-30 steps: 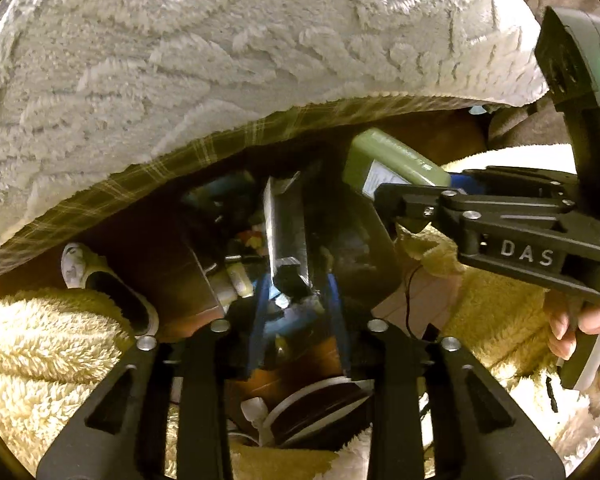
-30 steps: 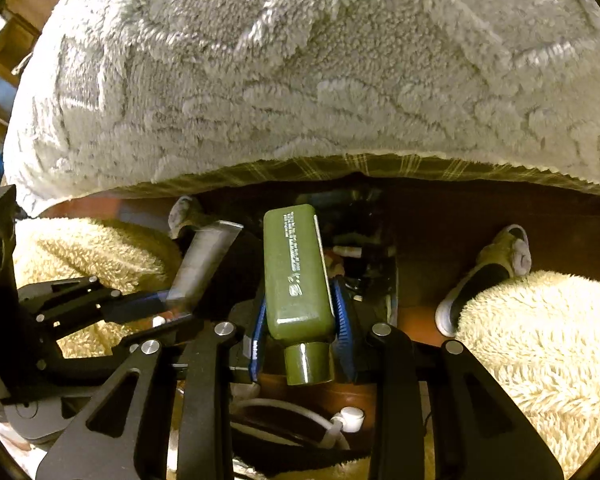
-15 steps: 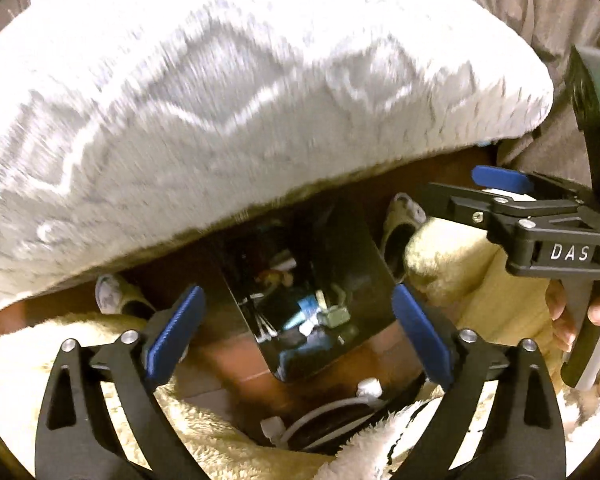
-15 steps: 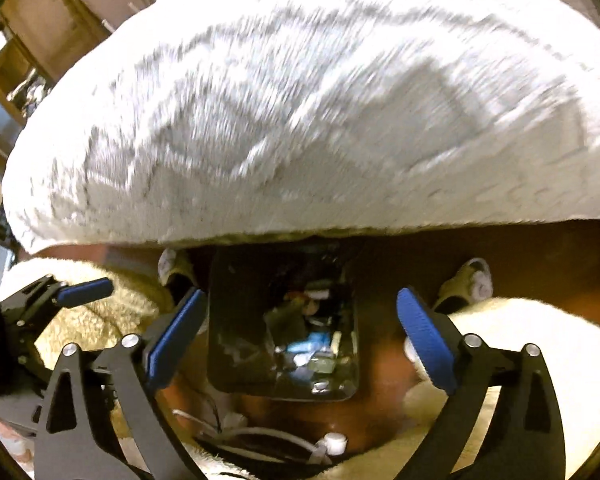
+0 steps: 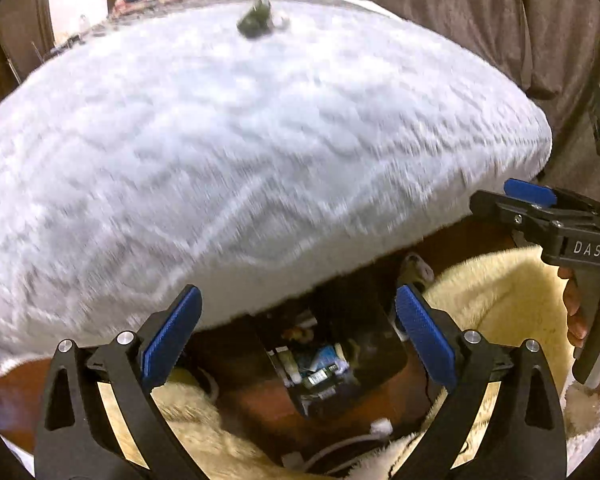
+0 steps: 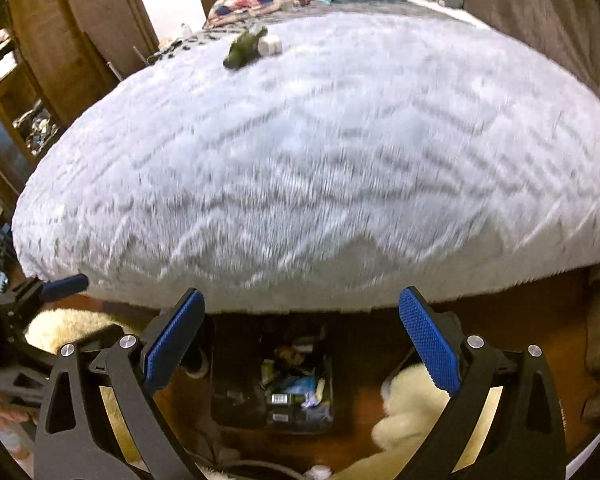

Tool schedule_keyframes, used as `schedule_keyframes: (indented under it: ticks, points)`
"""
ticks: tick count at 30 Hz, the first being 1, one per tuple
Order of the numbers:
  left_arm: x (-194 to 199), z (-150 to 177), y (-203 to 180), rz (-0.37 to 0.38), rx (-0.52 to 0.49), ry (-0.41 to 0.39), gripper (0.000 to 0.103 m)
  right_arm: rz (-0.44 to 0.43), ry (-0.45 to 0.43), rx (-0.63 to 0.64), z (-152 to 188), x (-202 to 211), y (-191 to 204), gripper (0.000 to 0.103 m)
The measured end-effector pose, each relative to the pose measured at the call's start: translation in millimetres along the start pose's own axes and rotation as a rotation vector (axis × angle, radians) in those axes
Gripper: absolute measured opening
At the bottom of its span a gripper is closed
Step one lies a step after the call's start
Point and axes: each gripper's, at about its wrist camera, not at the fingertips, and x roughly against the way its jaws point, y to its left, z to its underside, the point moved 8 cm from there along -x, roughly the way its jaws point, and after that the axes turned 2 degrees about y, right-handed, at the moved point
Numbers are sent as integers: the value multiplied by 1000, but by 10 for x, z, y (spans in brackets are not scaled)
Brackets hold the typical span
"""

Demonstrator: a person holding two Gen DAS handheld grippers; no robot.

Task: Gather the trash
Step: 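Grasp the last green bottle with the left tool while the right grasps the white tape roll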

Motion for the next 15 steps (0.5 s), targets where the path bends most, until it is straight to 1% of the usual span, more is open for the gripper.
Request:
schedule_keyframes:
  ticks: [4, 9, 11, 12, 15]
  points:
    - [150, -268, 137, -36, -2, -51, 93, 23, -38, 19, -213, 74, -15, 98]
    - [196, -639, 323, -140, -7, -115, 94, 48, -90, 24, -536, 91, -56, 98]
    - [208, -788, 362, -144, -18, -138, 94, 53, -113, 30, -662, 83, -34, 98]
    - [189, -846, 359, -140, -25, -138, 94, 56, -127, 32, -747, 66, -23, 98]
    - [130, -1031, 350, -162, -50, -142, 94, 55, -157, 21, -953, 4, -32, 98]
